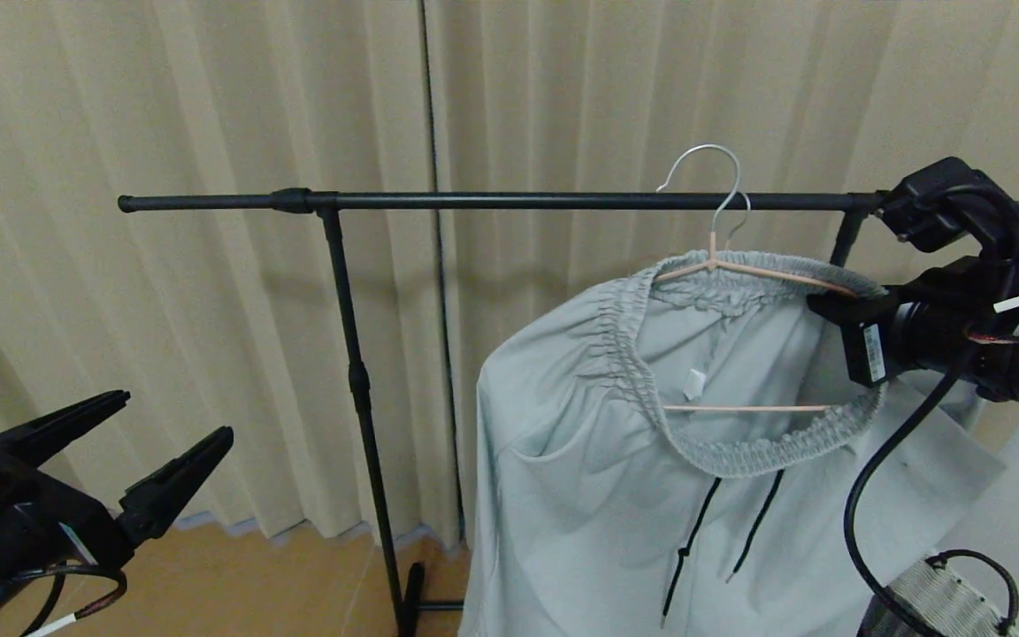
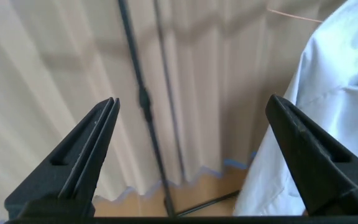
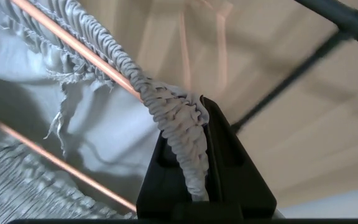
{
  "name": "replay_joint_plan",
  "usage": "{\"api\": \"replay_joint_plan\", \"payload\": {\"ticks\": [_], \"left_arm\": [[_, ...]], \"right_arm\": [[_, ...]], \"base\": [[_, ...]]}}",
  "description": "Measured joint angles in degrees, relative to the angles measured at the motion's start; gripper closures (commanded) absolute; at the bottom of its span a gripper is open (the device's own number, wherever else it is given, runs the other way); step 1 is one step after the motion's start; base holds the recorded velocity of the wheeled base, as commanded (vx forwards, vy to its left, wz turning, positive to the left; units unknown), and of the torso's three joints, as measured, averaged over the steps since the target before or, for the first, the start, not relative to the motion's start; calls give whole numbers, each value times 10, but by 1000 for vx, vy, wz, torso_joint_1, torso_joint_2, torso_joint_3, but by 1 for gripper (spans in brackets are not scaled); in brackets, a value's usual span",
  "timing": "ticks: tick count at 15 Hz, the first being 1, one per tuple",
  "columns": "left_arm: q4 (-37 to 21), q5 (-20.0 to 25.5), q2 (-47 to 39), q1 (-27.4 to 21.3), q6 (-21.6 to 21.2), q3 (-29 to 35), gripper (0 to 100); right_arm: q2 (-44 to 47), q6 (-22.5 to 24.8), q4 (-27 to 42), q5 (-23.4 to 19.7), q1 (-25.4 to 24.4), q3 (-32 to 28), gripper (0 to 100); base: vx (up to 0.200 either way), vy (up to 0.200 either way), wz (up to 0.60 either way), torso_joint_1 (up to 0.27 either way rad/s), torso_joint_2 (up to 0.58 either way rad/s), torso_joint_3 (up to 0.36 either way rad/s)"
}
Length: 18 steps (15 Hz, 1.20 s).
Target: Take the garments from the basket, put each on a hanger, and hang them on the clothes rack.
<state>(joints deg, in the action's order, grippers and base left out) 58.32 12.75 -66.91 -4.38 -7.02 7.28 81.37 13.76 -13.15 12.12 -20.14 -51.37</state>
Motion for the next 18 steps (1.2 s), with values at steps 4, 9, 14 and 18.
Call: {"api": "replay_joint_plan", "payload": {"ticks": [4, 9, 14, 18], "left_arm": [[1, 0, 1, 0, 0, -1, 0], [0, 0, 1, 0, 1, 2, 0], [0, 0, 1, 0, 2, 1, 0], [-1, 0, 0, -1, 2, 0, 0]], "right_arm": [[-2, 0, 0, 0, 2, 4, 100], [-5, -1, -1, 0, 1, 12, 100], [-12, -1, -1, -1, 0, 18, 100], [-16, -1, 0, -1, 0, 21, 100]], "base": [[0, 0, 0, 0, 0, 0], [0, 0, 0, 0, 0, 0], [160, 0, 0, -3, -1, 3], [200, 0, 0, 6, 1, 2]]}}
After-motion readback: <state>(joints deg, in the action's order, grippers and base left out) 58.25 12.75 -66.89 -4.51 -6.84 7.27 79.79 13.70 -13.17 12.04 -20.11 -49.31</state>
